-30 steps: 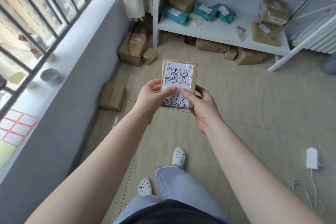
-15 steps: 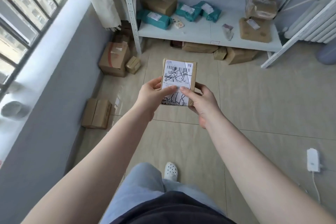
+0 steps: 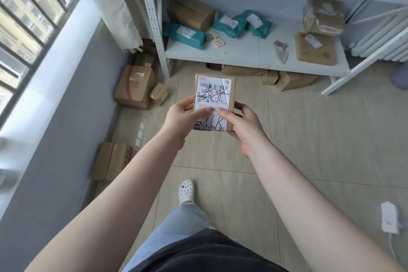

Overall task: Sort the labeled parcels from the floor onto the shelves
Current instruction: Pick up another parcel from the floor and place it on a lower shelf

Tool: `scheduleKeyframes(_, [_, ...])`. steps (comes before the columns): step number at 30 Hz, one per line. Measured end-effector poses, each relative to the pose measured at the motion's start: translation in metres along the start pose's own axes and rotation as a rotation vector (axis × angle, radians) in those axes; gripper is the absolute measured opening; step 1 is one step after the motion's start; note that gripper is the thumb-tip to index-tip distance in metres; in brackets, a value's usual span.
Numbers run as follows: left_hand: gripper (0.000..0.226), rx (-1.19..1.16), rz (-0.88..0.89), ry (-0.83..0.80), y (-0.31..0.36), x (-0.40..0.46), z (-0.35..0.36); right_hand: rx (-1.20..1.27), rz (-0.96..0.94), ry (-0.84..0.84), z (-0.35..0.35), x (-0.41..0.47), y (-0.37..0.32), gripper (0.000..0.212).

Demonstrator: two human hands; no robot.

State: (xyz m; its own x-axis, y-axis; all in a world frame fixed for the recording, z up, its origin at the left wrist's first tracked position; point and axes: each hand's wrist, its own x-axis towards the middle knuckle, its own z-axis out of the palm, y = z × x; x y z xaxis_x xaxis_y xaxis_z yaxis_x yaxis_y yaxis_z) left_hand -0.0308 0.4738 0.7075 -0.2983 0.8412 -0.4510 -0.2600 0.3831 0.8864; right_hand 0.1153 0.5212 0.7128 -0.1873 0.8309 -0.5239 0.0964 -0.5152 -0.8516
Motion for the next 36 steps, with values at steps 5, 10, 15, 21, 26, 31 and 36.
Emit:
scheduleKeyframes(5, [0.038,0.001,0.030,-0.050,0.043,0.063,-0.010,-0.012,-0.026,0.033,0.024,0.054,-0.042,0.063])
scheduleKeyframes(10, [0.036,0.004,0.037,-0.072,0.072,0.113,-0.009,-0.003,-0.021,0.051,0.034,0.094,-0.077,0.061])
scheduleKeyframes(15, [0.038,0.006,0.041,-0.037,0.096,0.165,-0.005,-0.003,-0.034,0.040,0.042,0.145,-0.107,0.059])
scheduleKeyframes(21, [0.034,0.010,0.057,-0.009,0.130,0.225,0.011,0.017,-0.048,-0.004,0.040,0.208,-0.149,0.053])
scheduleKeyframes(26, [0.038,-0.003,0.074,0.044,0.158,0.271,0.030,-0.010,-0.061,-0.035,0.034,0.259,-0.185,0.054])
scheduleKeyframes(31, [0.041,-0.004,0.106,0.085,0.182,0.304,0.042,-0.055,-0.093,-0.067,0.032,0.302,-0.218,0.059])
scheduleKeyframes(36, [0.033,0.008,0.127,0.081,0.210,0.344,0.047,-0.030,-0.097,-0.067,0.037,0.341,-0.241,0.057])
